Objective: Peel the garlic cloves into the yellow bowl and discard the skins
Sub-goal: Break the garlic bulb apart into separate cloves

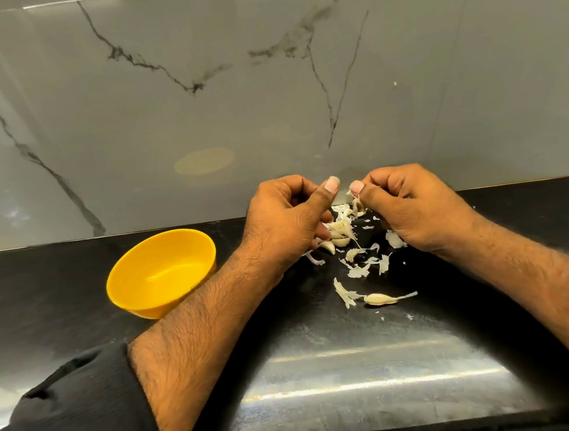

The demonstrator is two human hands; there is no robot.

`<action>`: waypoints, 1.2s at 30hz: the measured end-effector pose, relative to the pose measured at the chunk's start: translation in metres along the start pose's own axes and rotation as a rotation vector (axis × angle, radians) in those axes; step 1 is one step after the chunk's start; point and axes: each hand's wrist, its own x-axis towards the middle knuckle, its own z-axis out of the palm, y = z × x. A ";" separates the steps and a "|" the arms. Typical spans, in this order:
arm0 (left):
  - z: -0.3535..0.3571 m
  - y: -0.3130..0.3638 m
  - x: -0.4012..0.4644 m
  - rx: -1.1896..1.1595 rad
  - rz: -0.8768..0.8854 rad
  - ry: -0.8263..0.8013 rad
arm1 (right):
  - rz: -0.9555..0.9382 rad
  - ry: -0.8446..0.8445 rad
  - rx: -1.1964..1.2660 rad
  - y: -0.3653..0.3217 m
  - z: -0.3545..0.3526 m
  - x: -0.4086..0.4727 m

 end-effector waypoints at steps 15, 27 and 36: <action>-0.009 0.000 0.003 0.096 0.061 -0.087 | 0.060 -0.108 0.339 -0.008 -0.006 0.004; -0.011 0.002 -0.002 0.139 0.005 0.009 | -0.013 -0.085 0.246 -0.013 -0.017 0.010; -0.012 0.004 0.000 0.157 0.064 0.012 | 0.000 -0.096 0.556 -0.007 -0.022 0.010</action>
